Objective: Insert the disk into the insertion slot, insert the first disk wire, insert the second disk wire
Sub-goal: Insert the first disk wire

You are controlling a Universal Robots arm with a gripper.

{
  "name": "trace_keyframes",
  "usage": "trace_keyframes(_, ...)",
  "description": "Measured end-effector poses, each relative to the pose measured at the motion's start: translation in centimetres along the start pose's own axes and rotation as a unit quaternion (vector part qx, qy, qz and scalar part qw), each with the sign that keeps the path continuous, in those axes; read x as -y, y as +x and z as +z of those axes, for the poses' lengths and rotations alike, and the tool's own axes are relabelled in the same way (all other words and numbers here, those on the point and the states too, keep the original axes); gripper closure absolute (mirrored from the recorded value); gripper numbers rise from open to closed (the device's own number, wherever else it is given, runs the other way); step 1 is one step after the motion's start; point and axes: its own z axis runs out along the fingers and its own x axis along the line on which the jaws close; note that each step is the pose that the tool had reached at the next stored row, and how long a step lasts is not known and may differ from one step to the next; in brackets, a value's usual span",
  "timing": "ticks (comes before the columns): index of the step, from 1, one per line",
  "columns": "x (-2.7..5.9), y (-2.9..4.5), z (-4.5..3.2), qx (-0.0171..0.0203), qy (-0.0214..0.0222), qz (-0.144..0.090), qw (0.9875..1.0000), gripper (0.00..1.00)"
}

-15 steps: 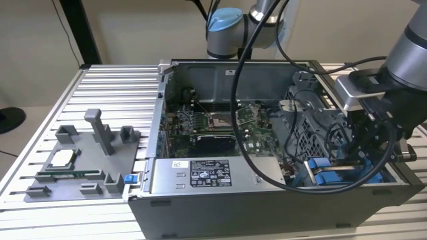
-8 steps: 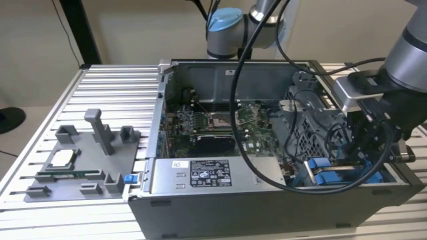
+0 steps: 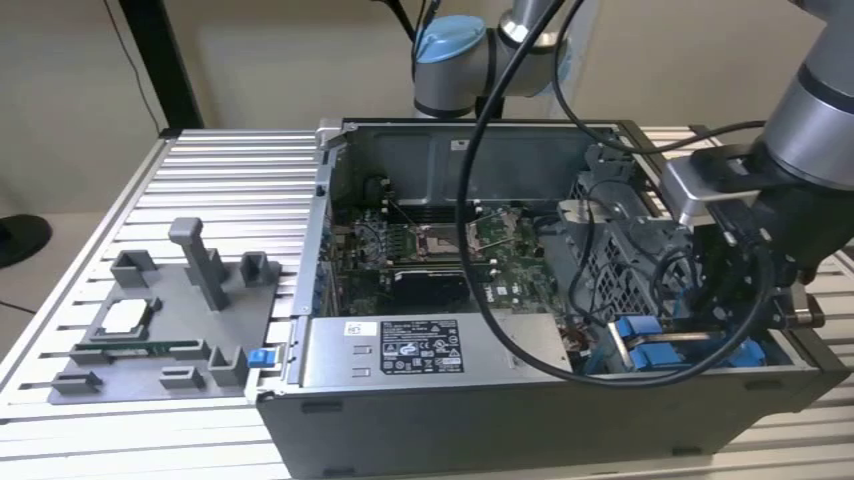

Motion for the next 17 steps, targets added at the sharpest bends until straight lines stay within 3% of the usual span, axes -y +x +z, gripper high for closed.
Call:
trace_keyframes(2,-0.04,0.02,0.36,0.0006,0.0,0.003,1.0,1.0)
trace_keyframes(8,-0.05,0.03,0.44,0.0016,-0.0008,0.003,1.0,1.0)
trace_keyframes(11,0.03,-0.03,-0.31,0.0012,-0.0009,0.003,1.0,1.0)
trace_keyframes(17,0.3,-0.24,-2.87,0.0017,-0.001,0.003,1.0,1.0)
